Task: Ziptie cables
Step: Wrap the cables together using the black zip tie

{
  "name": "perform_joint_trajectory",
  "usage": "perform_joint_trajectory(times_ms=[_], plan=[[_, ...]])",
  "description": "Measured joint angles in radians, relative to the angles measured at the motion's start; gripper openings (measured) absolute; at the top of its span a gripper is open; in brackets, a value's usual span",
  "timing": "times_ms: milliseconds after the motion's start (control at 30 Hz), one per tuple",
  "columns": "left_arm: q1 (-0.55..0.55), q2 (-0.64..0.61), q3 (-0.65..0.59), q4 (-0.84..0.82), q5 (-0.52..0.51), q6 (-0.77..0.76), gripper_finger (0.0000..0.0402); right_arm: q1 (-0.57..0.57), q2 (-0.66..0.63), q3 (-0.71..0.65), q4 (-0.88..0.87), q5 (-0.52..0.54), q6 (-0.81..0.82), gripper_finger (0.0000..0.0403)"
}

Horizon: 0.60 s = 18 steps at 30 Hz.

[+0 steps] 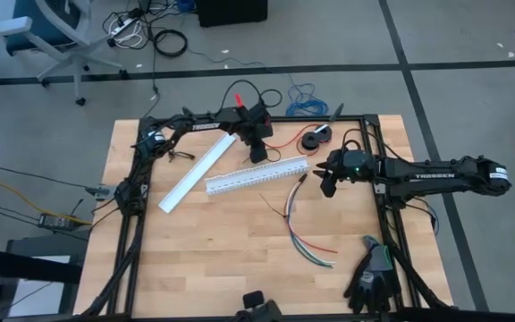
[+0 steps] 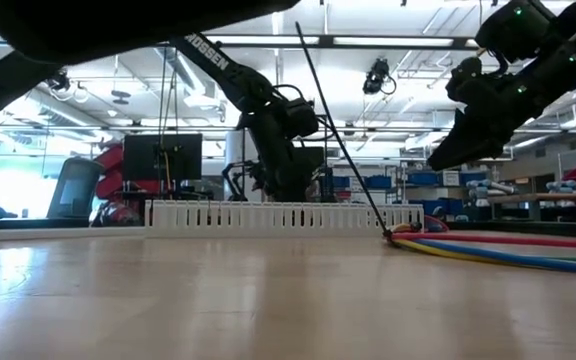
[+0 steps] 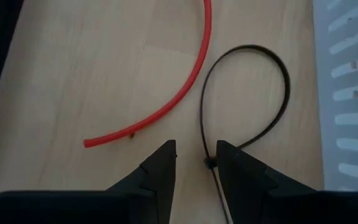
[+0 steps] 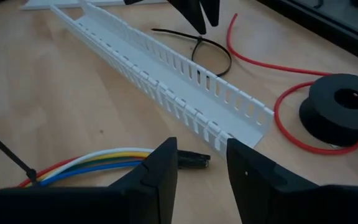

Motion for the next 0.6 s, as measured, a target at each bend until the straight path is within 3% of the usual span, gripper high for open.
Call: perform_joint_trajectory(times_ms=[300,600], plan=[[-0.011,0.0,0.0,0.011,-0.049,-0.051,0.0124,0.0,0.0,0.0,0.002,0.0,0.0,0.0126],[-0.016,0.0,0.022,0.022,-0.026,-0.072,0.0124,0.0,0.0,0.0,0.002,0.0,-0.017,0.0126]])
